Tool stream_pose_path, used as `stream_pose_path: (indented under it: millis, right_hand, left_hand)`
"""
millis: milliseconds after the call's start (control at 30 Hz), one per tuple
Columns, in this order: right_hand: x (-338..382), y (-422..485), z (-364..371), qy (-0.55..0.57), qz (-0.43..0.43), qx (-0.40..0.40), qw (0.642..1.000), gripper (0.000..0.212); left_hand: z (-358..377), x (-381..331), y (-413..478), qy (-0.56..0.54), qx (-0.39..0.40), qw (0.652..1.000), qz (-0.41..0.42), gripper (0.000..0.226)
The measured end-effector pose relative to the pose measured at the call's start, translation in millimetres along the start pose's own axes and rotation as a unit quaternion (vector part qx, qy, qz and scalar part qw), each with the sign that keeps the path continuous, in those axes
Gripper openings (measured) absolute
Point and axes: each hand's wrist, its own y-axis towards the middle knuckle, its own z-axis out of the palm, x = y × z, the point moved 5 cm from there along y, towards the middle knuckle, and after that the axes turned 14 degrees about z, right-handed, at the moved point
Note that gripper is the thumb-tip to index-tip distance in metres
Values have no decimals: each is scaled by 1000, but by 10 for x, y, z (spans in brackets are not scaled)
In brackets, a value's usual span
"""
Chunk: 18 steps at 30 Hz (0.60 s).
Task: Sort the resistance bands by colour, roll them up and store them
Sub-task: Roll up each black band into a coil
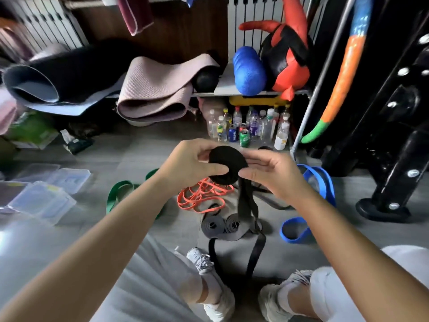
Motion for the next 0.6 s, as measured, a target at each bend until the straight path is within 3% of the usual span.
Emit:
stream_pose_path:
  millis: [167,400,600]
  right_hand:
    - [-84,-47,7,-50,-14,-10,999,47]
    - [-244,-11,-24,11,-10,-6,1000,38]
    - [-442,-60,19,61,1,18,998,37]
  left_hand:
    - [106,101,-73,-66,-16,997,-39,37]
    - [220,157,-177,-171,-37,982,-64,33]
    - [392,303,-312,-384,-82,913,-109,30]
